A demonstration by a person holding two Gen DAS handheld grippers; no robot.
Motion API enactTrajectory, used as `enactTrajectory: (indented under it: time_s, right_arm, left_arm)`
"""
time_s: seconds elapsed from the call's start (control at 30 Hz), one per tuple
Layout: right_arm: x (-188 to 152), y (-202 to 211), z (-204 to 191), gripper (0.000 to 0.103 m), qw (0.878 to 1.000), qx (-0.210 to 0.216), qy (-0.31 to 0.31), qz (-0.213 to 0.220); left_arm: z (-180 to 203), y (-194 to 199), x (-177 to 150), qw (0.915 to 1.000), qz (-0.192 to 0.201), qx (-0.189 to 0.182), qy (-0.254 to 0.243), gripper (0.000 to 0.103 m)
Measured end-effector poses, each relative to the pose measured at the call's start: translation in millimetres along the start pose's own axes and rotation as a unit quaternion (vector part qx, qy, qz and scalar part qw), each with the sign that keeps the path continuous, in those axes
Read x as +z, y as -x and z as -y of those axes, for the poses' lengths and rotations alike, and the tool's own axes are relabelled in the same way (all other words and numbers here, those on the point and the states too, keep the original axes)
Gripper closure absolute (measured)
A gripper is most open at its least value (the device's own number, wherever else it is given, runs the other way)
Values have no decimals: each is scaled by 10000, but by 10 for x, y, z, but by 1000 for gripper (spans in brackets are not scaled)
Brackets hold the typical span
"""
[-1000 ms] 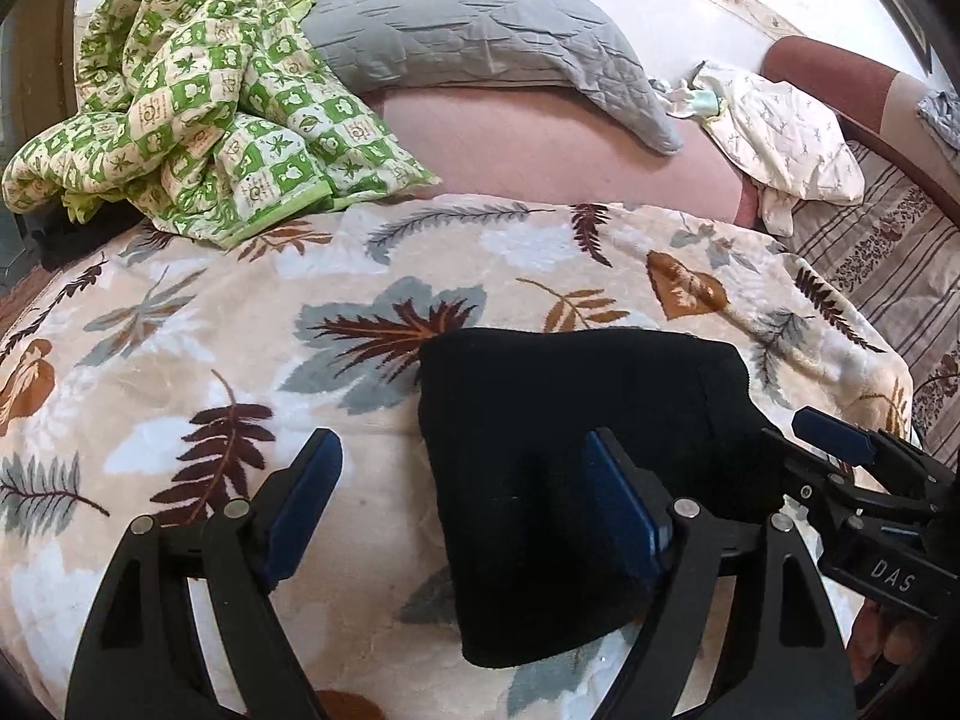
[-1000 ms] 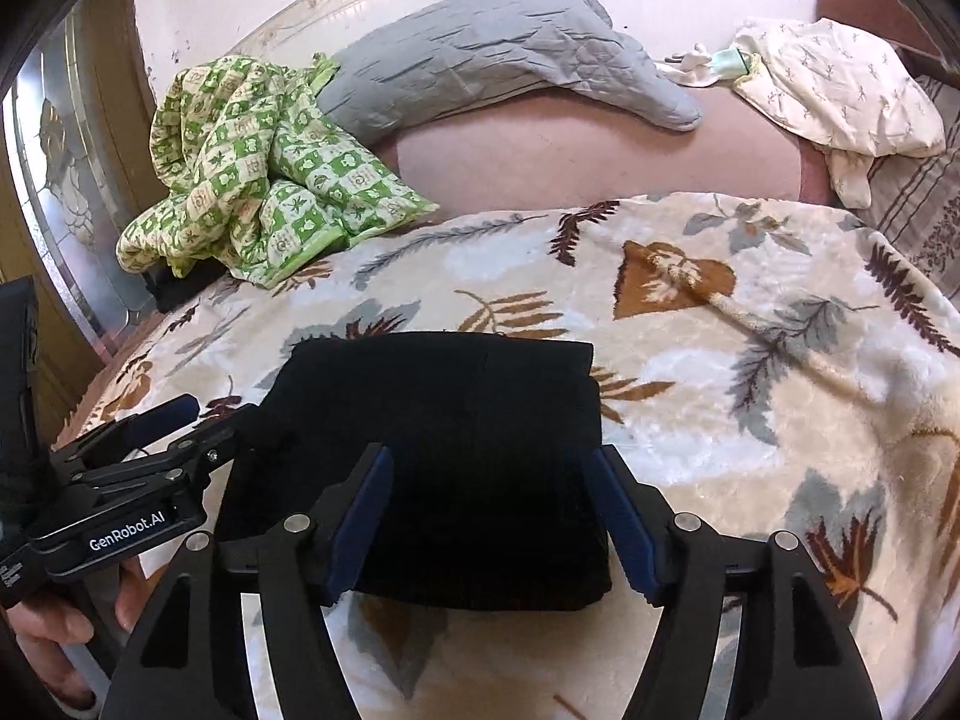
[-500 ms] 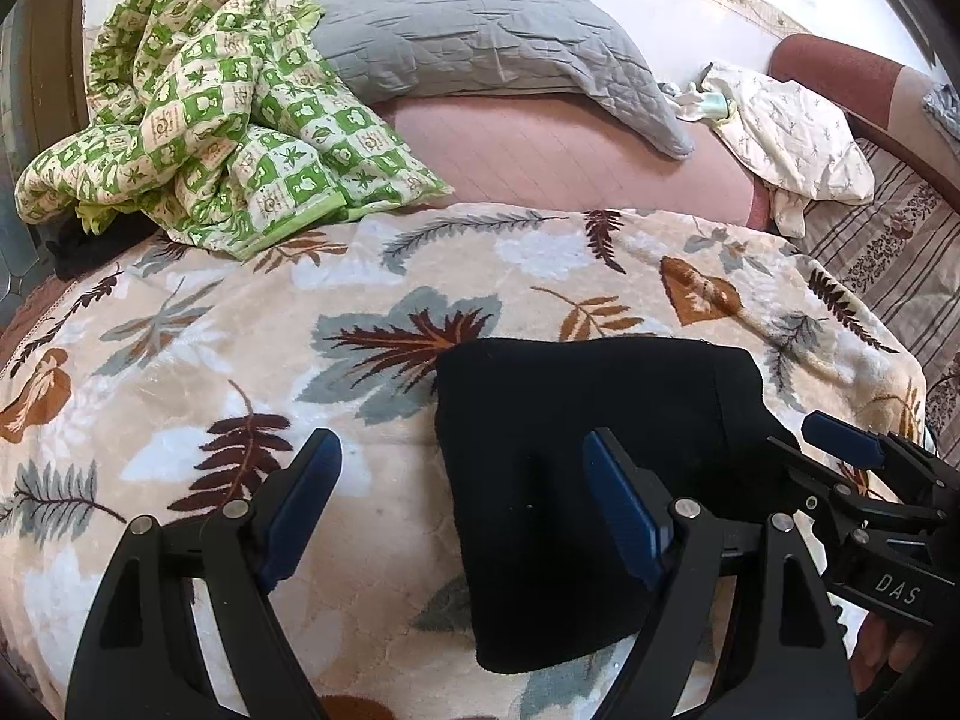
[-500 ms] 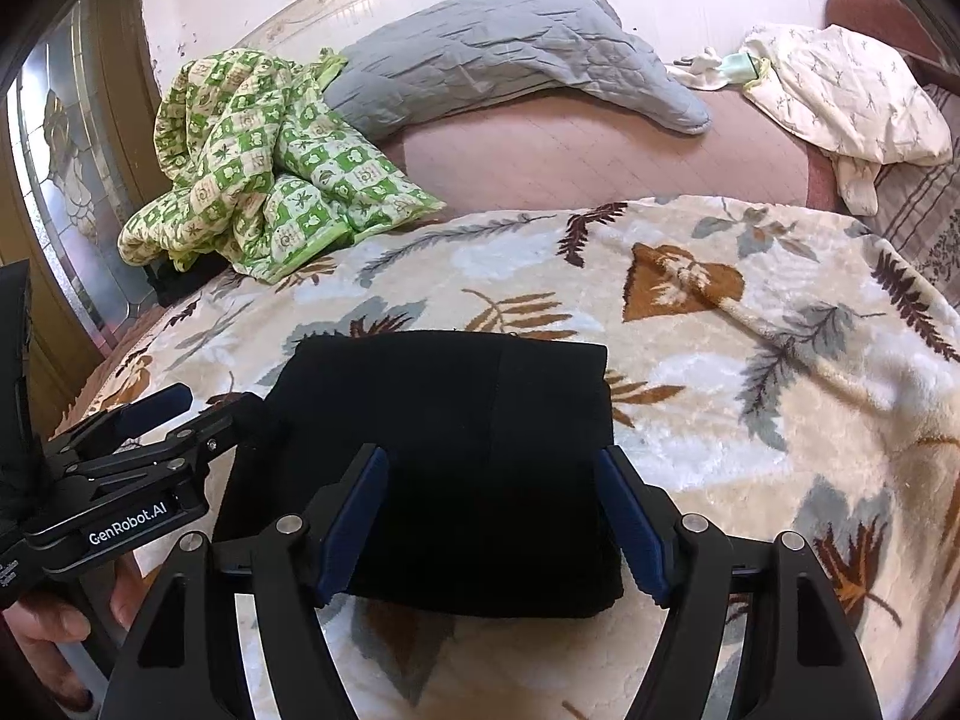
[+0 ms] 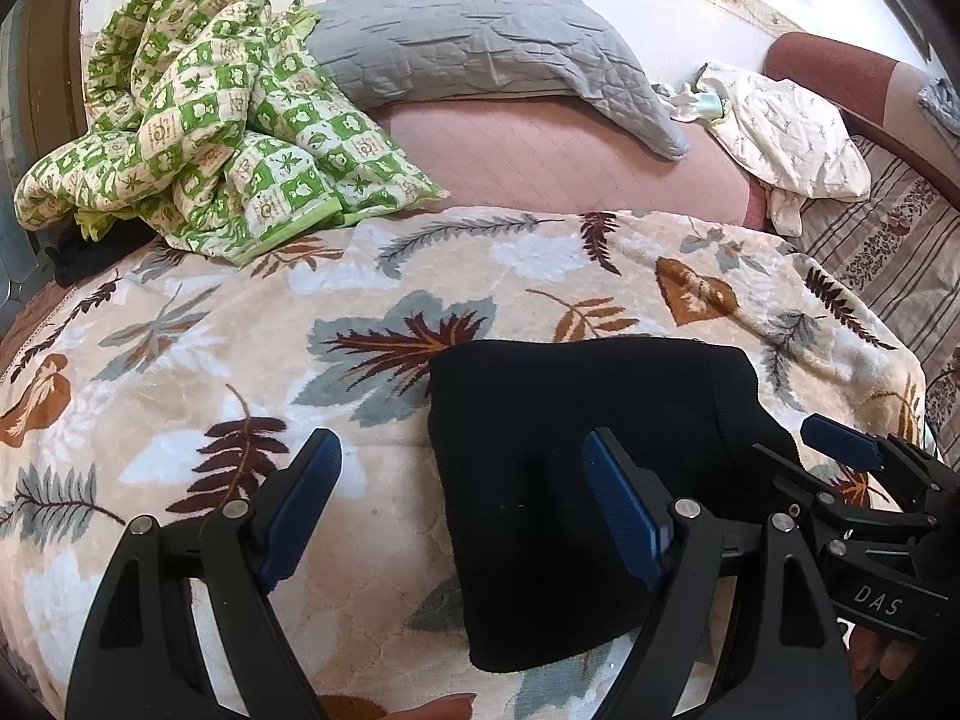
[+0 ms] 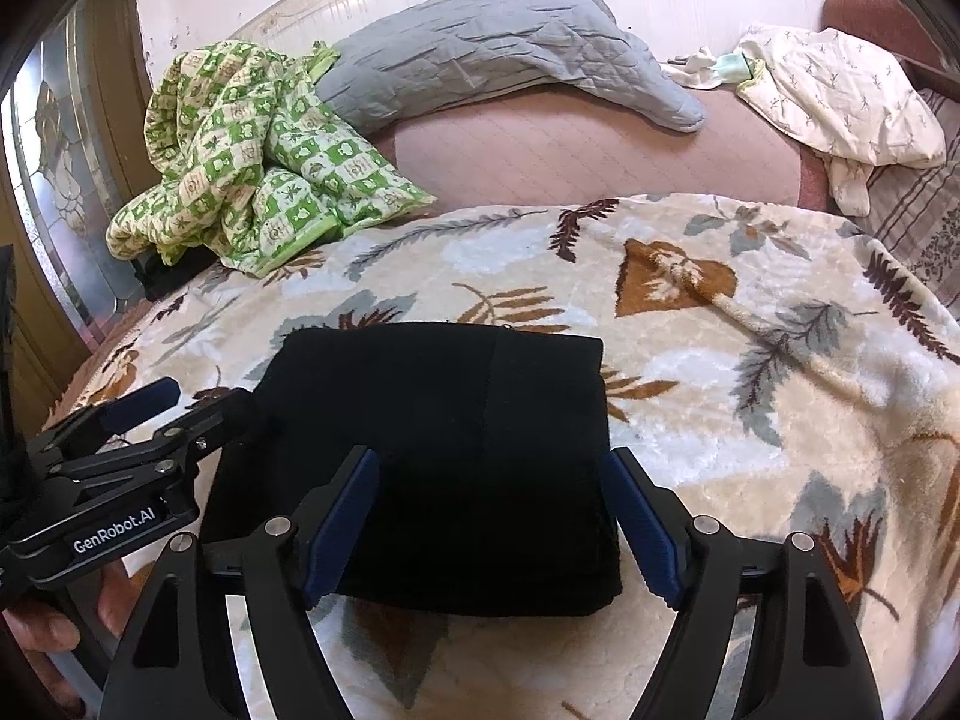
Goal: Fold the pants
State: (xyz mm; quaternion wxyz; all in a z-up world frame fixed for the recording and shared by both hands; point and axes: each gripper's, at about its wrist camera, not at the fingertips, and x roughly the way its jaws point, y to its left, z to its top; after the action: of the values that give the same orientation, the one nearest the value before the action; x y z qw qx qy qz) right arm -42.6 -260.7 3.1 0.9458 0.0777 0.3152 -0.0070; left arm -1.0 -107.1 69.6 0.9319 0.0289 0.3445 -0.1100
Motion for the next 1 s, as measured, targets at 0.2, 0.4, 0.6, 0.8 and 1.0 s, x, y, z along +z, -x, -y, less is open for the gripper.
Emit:
enactTrajectory:
  time_s: [0.2, 0.4, 0.6, 0.8, 1.0]
  right_arm:
    - [-12, 197, -54, 21, 9997, -192, -73, 122]
    - [-42, 482, -148, 21, 9992, -178, -254, 269]
    - [-63, 750, -185, 20, 9988, -209, -247, 373]
    - [-88, 895, -269, 20, 9989, -180, -116, 411]
    - [-107, 932, -278, 20, 9991, -169, -112, 367]
  left_arm:
    - [-28, 240, -23, 9998, 61, -110, 169, 20]
    - [-26, 574, -50, 9995, 285, -18, 149, 20]
    - [-75, 784, -121, 9991, 357, -4, 238, 20]
    - [-71, 893, -165, 9991, 367, 9, 229, 20]
    - [-77, 968, -153, 9988, 444, 26, 214, 20]
